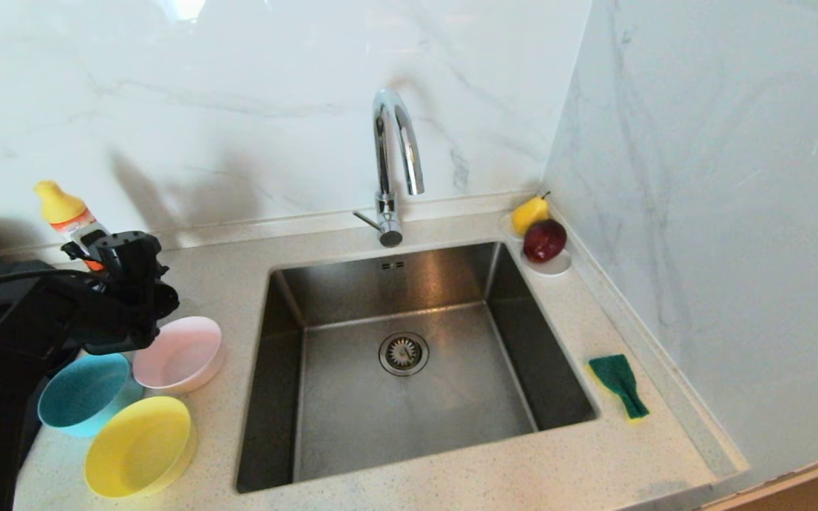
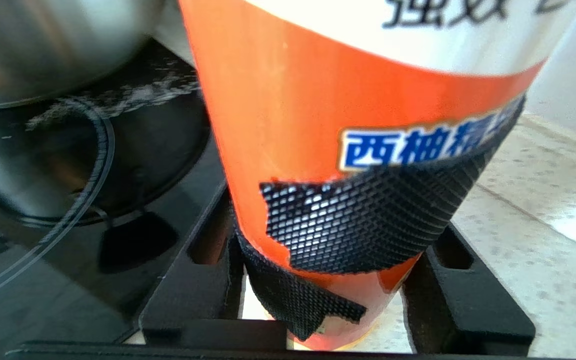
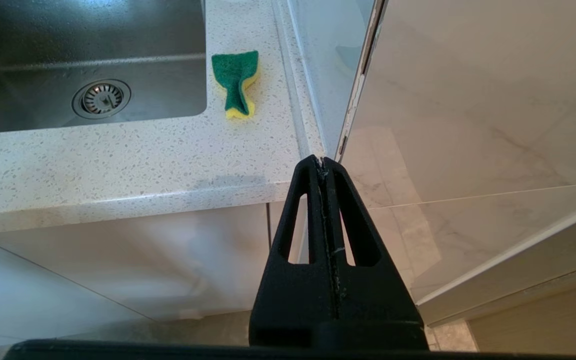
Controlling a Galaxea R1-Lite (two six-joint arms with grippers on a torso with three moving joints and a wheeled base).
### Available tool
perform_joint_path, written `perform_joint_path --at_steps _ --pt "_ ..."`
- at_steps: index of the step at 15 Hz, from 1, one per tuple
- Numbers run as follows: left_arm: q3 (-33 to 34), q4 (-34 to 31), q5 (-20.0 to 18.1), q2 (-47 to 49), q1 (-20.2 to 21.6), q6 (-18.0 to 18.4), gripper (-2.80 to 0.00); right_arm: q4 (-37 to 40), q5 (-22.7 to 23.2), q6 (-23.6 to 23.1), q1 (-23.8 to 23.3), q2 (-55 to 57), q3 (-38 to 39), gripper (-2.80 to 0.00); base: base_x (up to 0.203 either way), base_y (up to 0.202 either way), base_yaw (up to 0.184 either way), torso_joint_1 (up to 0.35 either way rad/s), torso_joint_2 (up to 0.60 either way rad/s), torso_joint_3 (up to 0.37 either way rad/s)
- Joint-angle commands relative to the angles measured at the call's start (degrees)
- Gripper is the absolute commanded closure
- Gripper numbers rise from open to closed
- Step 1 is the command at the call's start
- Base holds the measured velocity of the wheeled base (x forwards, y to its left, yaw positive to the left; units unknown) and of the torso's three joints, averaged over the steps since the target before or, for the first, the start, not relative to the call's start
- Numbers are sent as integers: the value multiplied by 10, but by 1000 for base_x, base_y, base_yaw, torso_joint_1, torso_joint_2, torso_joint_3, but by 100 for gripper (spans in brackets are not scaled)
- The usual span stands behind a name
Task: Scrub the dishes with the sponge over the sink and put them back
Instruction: Place the dish soap on the table
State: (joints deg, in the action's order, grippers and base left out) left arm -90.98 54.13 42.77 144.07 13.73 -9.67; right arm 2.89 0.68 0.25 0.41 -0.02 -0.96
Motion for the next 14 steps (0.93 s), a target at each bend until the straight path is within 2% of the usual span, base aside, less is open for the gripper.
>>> perform_joint_path --at_steps 1,7,9,14 --pt "-1 -3 9 -1 0 3 -280 0 0 0 0 -1 0 0 0 0 0 0 0 0" --pt "28 -10 9 -95 0 -3 -280 0 0 0 0 -1 0 0 0 0 0 0 0 0" --pt "64 -27 5 -146 0 -9 -280 0 0 0 0 -1 0 0 0 0 0 0 0 0" --pt "170 -69 -5 -343 -11 -20 -280 0 0 0 0 -1 0 0 0 0 0 0 0 0"
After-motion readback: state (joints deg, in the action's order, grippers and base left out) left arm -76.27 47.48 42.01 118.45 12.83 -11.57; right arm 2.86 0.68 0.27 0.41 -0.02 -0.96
